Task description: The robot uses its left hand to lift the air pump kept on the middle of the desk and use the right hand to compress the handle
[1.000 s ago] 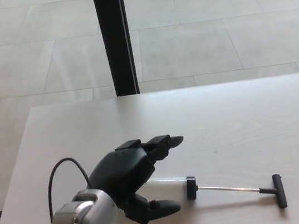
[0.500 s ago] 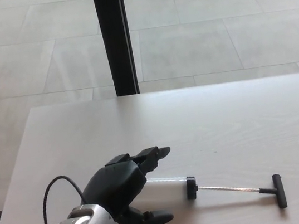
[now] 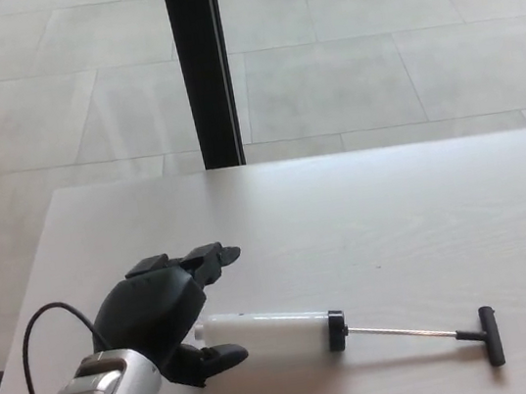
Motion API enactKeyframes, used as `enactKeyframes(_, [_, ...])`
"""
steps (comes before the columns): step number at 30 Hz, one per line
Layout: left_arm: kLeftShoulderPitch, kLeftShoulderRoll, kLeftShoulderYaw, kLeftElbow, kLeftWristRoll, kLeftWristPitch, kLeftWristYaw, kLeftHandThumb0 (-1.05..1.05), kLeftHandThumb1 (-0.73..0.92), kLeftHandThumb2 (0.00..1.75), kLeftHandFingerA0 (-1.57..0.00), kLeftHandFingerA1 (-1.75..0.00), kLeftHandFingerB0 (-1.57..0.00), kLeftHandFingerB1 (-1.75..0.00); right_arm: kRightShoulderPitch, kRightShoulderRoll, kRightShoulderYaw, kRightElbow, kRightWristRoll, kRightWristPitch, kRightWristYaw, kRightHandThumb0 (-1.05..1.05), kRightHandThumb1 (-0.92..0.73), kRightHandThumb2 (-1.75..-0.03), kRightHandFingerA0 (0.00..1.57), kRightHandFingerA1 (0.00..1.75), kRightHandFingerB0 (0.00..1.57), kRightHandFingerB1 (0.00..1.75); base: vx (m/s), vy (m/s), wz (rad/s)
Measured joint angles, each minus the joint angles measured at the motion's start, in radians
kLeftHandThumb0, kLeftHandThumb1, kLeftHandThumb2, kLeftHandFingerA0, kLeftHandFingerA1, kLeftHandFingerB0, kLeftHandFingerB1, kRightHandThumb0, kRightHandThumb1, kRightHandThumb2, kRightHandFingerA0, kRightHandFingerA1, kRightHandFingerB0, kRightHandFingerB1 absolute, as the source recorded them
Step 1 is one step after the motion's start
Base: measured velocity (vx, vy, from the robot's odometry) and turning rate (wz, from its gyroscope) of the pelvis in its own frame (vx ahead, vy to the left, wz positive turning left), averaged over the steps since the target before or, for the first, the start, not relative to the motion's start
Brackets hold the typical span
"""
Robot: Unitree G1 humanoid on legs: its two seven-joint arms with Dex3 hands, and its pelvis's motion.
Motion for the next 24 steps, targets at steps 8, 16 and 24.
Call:
enactKeyframes(8, [-0.026, -0.089, -0.043, 0.050, -0.002, 0.035, 0.003, -0.63, 0.55, 0.57, -0.25, -0.51, -0.35, -0.37, -0.014, 0.000, 0.003, 0.003, 0.007, -0.007, 0.001, -0.74, -0.90, -0.67, 0.26, 0.38, 0.31, 0.32, 0.00, 0.000, 0.00])
enactKeyframes(16, [-0.057, -0.108, -0.085, 0.094, 0.000, 0.041, 0.010, -0.64, 0.53, 0.57, -0.24, -0.52, -0.34, -0.36, -0.019, 0.003, 0.004, -0.006, 0.011, -0.007, 0.001, -0.76, -0.90, -0.68, 0.25, 0.36, 0.29, 0.31, 0.00, 0.000, 0.00])
enactKeyframes(24, [-0.065, -0.084, -0.109, 0.094, 0.015, 0.042, 0.012, -0.49, 0.53, 0.57, -0.24, -0.48, -0.34, -0.36, -0.044, 0.005, 0.007, 0.006, 0.011, -0.008, 0.001, -0.76, -0.88, -0.67, 0.23, 0.37, 0.26, 0.30, 0.00, 0.000, 0.00])
